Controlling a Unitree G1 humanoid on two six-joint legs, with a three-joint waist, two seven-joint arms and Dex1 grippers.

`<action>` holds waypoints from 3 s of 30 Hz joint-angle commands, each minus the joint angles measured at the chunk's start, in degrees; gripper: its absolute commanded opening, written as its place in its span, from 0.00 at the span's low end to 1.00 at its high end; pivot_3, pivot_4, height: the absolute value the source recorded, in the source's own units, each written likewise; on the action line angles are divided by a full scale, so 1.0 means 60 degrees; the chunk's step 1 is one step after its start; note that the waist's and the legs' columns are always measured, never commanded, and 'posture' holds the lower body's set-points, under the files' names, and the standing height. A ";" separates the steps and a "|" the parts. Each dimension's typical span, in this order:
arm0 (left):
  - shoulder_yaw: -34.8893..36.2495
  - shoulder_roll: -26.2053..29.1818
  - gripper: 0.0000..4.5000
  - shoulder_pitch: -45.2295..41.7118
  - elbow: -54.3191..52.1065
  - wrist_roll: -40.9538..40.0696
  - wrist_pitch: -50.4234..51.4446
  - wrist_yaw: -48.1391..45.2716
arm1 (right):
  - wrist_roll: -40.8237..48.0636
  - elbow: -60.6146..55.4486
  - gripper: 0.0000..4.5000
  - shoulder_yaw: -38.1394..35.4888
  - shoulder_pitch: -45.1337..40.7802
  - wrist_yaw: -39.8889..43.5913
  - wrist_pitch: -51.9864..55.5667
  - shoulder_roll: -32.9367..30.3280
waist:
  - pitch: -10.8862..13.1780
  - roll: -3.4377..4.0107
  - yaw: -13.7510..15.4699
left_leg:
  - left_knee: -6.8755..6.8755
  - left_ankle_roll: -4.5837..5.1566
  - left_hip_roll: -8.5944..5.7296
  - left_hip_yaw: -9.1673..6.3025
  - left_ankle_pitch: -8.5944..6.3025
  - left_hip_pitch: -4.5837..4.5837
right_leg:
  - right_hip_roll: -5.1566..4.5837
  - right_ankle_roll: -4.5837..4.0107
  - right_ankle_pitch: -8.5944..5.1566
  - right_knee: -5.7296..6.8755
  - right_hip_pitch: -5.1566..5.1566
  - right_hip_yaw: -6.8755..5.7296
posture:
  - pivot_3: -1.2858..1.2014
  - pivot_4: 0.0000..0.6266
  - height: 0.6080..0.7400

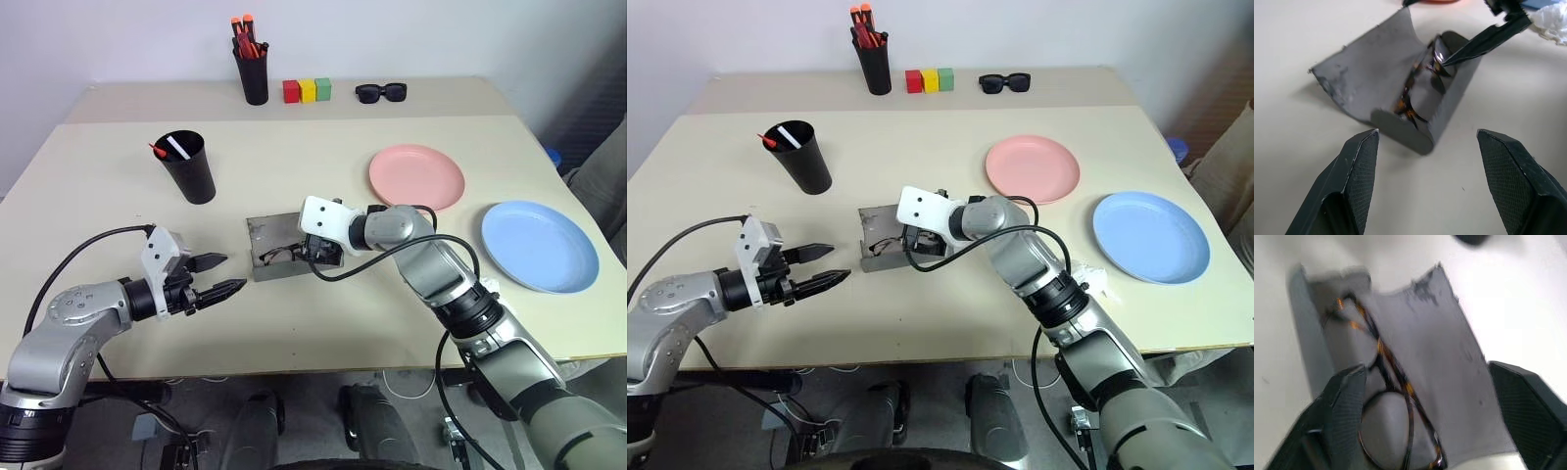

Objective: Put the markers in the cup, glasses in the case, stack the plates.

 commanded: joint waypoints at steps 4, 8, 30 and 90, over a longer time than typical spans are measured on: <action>0.0014 -0.0057 0.73 -0.0250 0.0126 0.0040 0.0016 0.0201 | 0.0475 -0.0794 0.87 -0.0810 0.0106 -0.0037 -0.0423 -0.0321 | 0.0000 0.0000 0.0003 | -0.0027 0.0000 0.0000 0.0001 0.0000 -0.0002 | -0.0002 0.0006 0.0003 -0.0025 0.0000 -0.0001 | 0.52 0.24 1.00; 0.0104 -0.0445 0.47 -0.1110 0.0732 -0.0374 0.0539 0.0553 | 0.0854 -0.1399 0.87 -0.1247 0.0497 0.0139 -0.0835 -0.0750 | 0.0001 -0.0002 0.0045 | -0.0018 0.0000 -0.0002 -0.0004 0.0000 -0.0005 | 0.0000 0.0002 0.0001 -0.0029 0.0009 -0.0012 | 0.52 0.24 1.00; -0.3461 -0.2437 0.01 -0.8055 0.7021 0.2814 0.1284 0.0365 | 0.1560 -0.4758 0.87 -0.2855 0.4668 -0.0515 -0.0681 -0.2759 | 0.0006 -0.0017 0.0223 | -0.0014 0.0006 -0.0021 -0.0014 -0.0003 -0.0027 | 0.0011 0.0073 0.0003 -0.0033 0.0007 -0.0018 | 0.52 0.24 1.00; -0.3019 -0.2644 0.00 -0.2825 -0.0078 0.0132 -0.0840 -0.1224 | -0.1032 -0.1334 0.01 -0.5685 0.5208 -0.2461 -0.2449 -0.5243 | 0.0004 -0.0002 0.0357 | 0.0016 0.0005 -0.0029 -0.0004 -0.0001 -0.0001 | -0.0003 0.0029 0.0001 -0.0037 0.0052 -0.0002 | 0.52 0.24 1.00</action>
